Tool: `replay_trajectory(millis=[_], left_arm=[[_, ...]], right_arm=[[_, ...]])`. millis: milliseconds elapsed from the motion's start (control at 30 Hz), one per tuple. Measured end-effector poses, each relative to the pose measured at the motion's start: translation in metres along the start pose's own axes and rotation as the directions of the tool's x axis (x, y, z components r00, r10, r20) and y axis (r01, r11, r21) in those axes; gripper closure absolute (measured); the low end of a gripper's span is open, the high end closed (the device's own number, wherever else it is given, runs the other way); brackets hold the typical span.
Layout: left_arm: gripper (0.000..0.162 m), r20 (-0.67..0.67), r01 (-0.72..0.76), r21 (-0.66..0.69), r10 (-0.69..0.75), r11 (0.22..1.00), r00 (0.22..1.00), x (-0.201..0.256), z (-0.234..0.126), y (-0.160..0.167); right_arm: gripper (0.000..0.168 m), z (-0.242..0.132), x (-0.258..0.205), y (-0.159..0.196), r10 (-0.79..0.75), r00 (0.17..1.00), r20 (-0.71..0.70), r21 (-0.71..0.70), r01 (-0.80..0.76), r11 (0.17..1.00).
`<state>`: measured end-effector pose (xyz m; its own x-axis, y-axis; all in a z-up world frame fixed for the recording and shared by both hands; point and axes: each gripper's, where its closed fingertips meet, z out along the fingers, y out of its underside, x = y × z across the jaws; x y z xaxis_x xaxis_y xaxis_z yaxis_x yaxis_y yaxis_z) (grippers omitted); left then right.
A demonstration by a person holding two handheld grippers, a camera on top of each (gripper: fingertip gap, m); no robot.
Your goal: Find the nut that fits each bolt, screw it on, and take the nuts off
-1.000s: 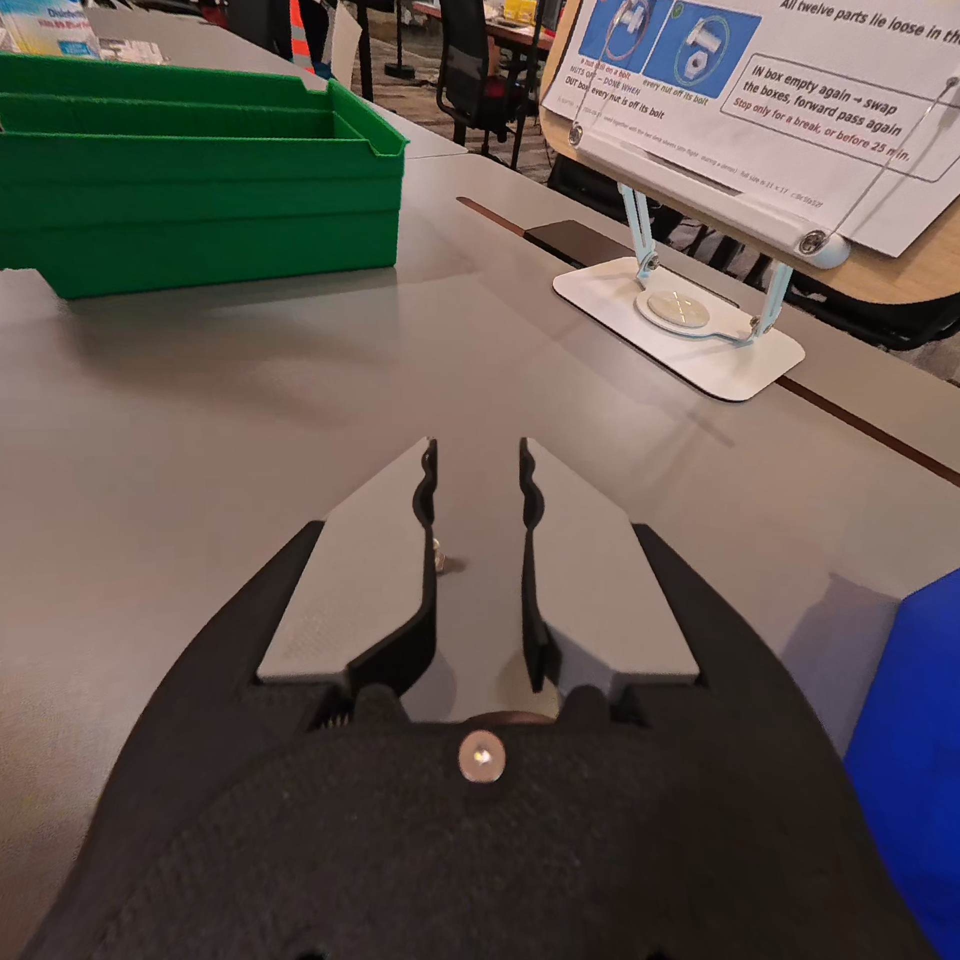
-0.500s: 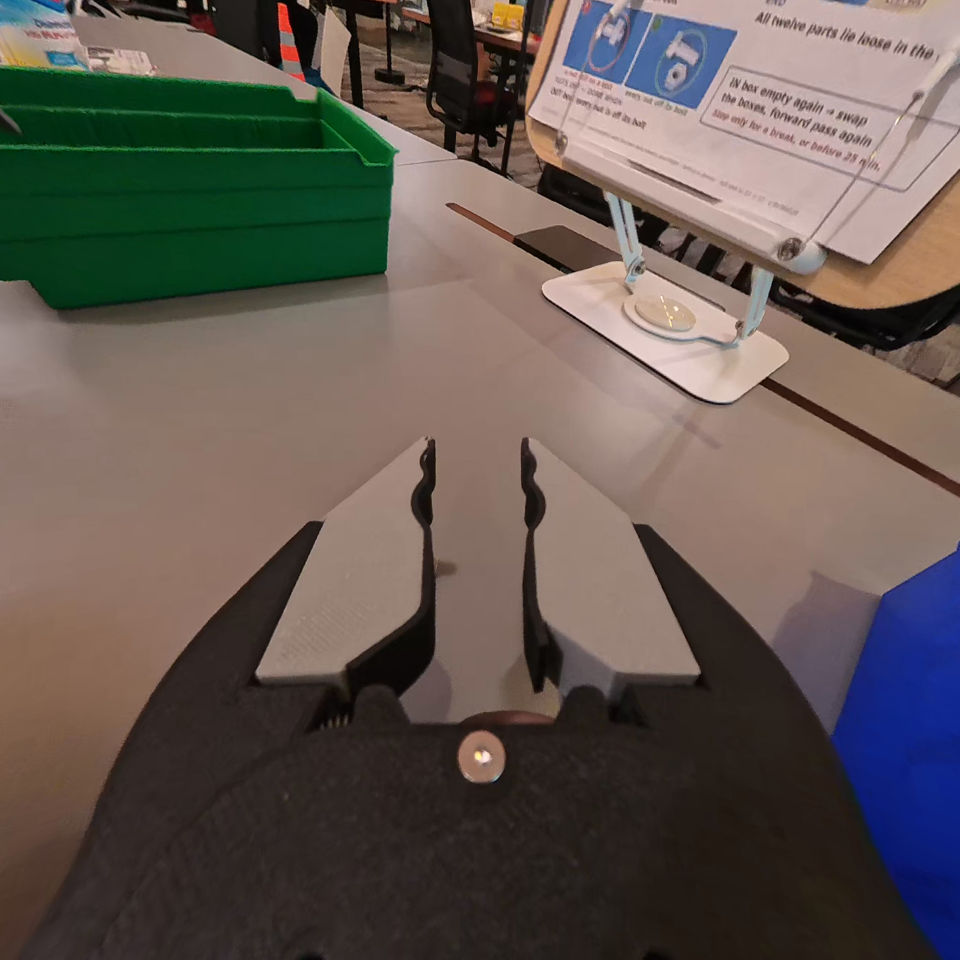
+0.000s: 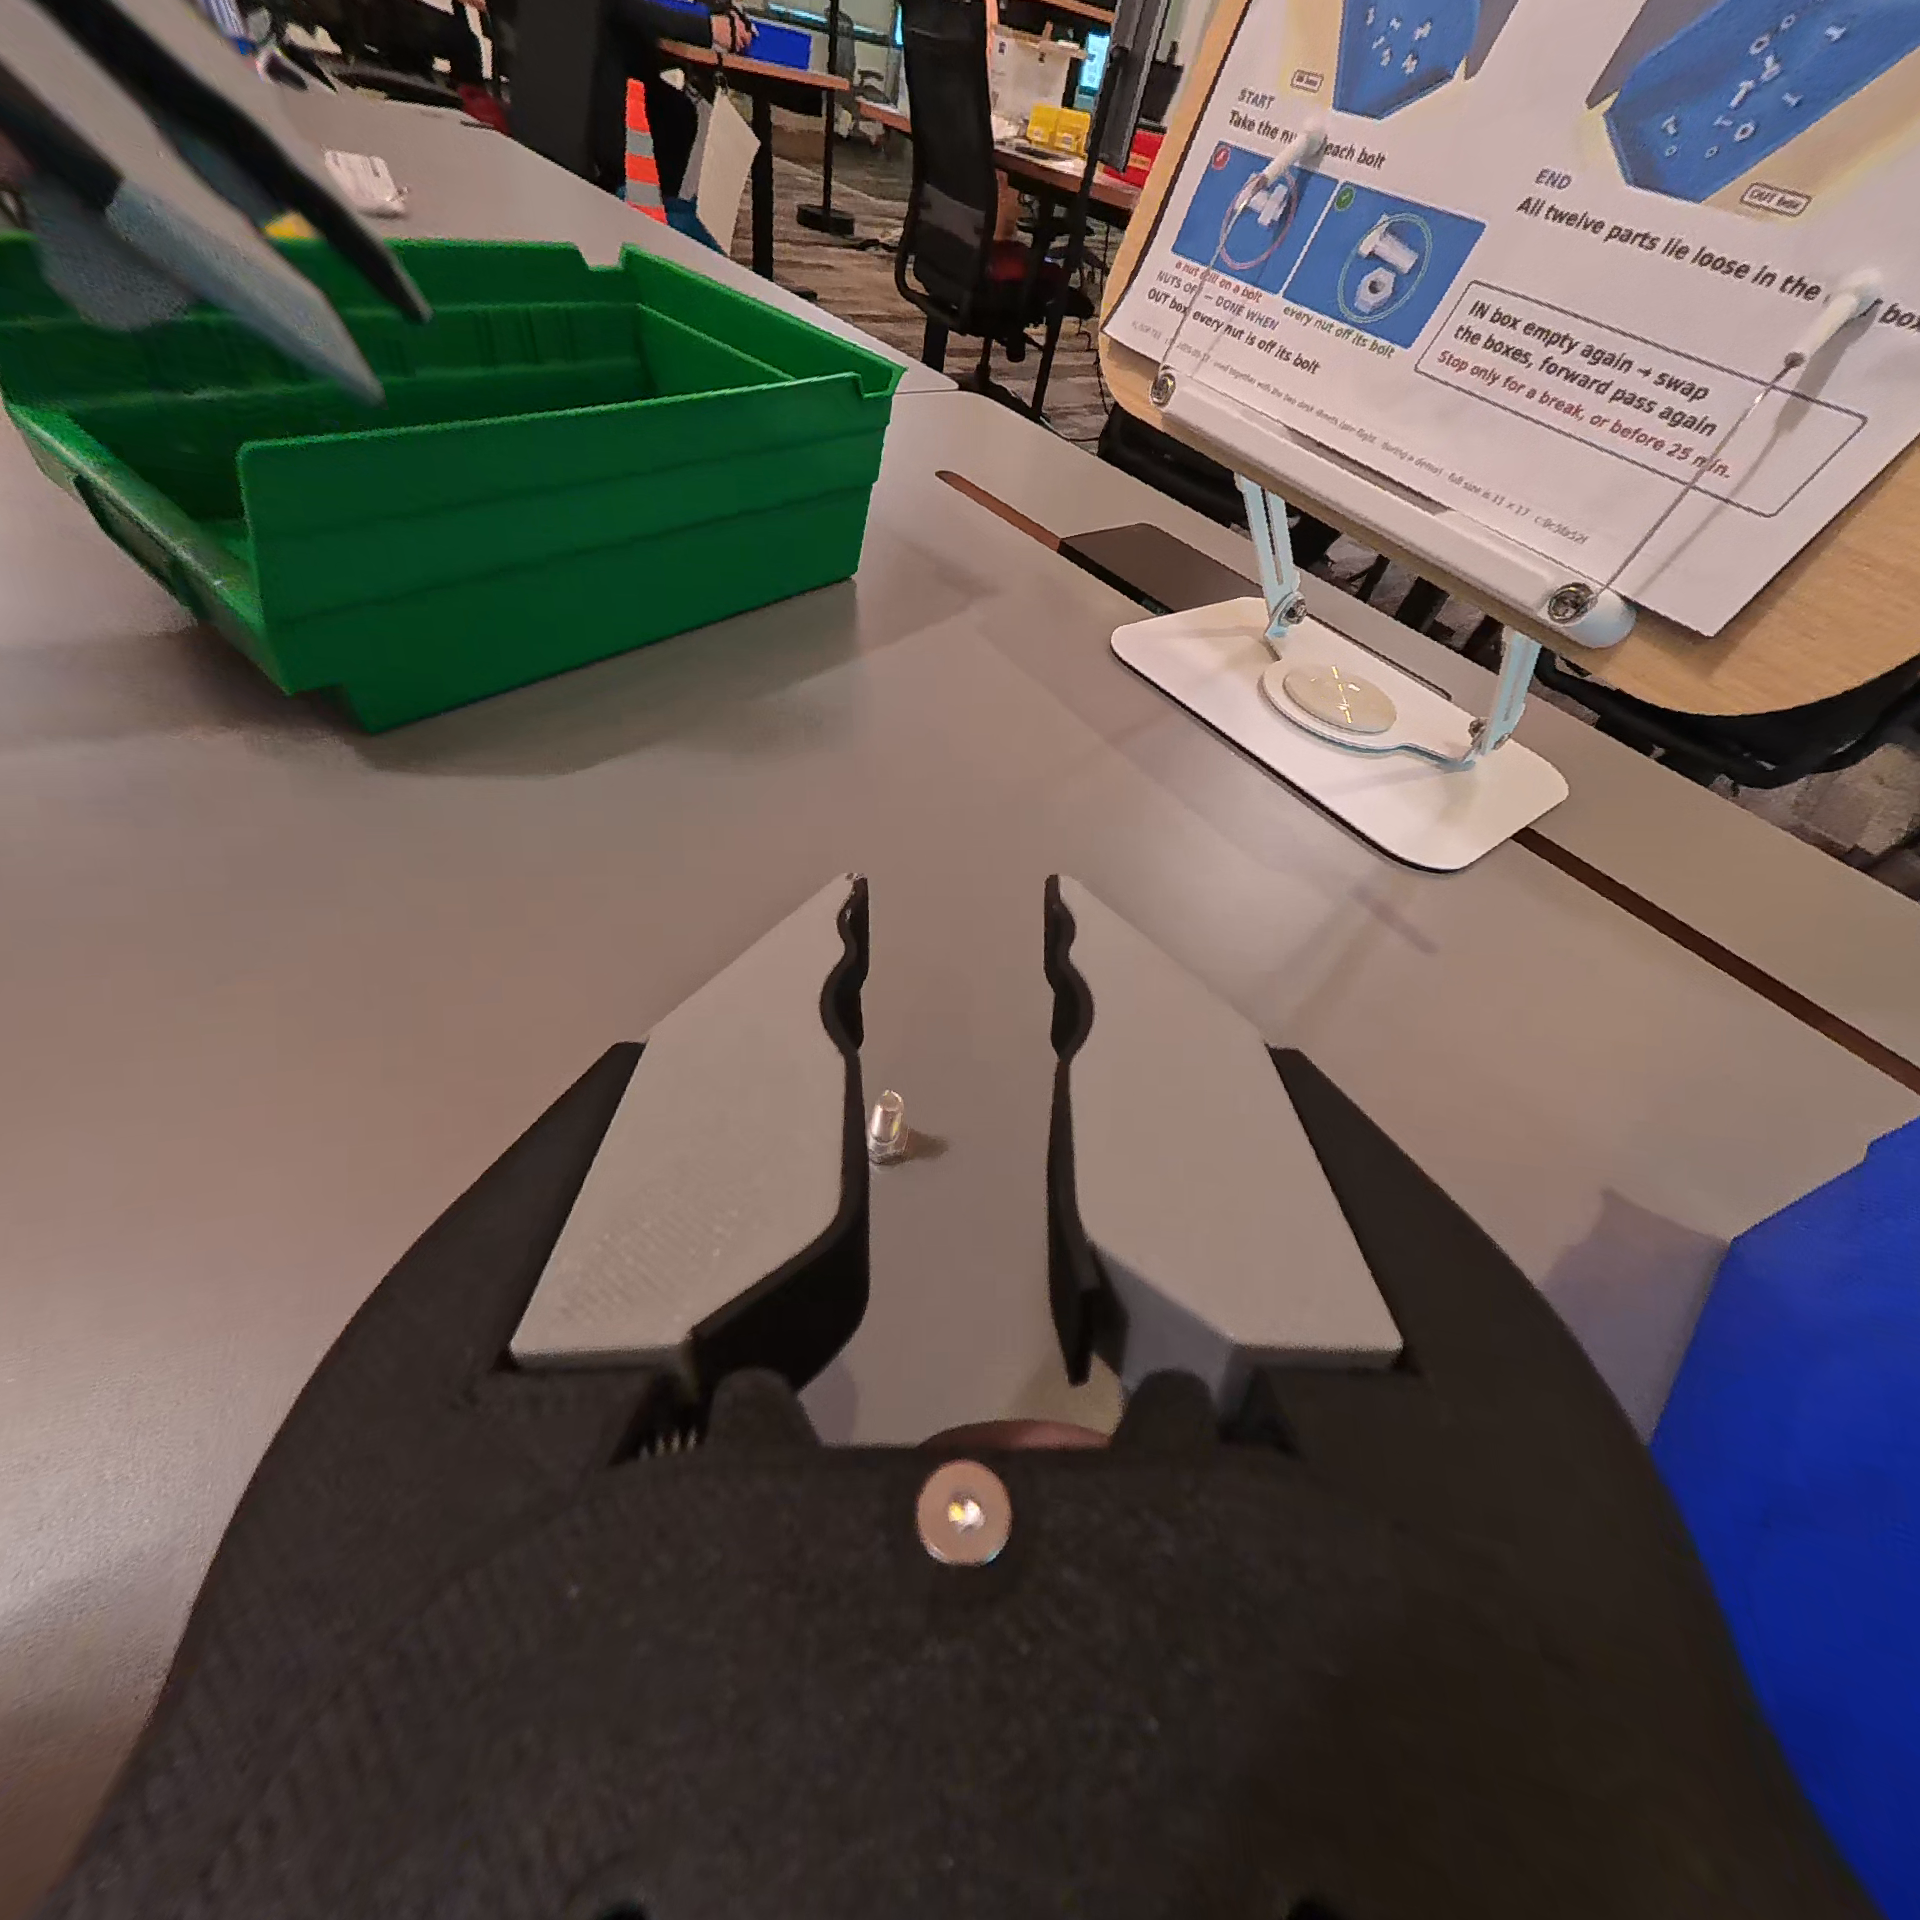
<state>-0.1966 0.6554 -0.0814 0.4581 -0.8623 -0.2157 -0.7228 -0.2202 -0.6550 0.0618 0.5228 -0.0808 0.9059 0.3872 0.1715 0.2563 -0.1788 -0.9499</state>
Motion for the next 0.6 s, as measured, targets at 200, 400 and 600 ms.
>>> replay_trajectory(millis=[200,400,600], left_arm=[[0.114,-0.022,0.015,-0.091,-0.017,0.996,1.0,-0.063,0.026,-0.015],[0.121,-0.11,0.007,-0.336,-0.047,0.942,0.993,-0.092,0.1,0.018],[0.12,-0.137,-0.003,-0.457,-0.068,0.89,0.988,-0.098,0.133,0.029]], right_arm=[[0.139,0.006,-0.001,0.004,0.008,1.0,0.007,0.005,-0.008,1.0],[0.138,0.017,-0.003,0.016,0.034,0.999,0.034,-0.049,-0.032,0.998],[0.138,0.011,-0.005,0.008,0.056,0.997,0.055,-0.014,-0.055,0.998]])
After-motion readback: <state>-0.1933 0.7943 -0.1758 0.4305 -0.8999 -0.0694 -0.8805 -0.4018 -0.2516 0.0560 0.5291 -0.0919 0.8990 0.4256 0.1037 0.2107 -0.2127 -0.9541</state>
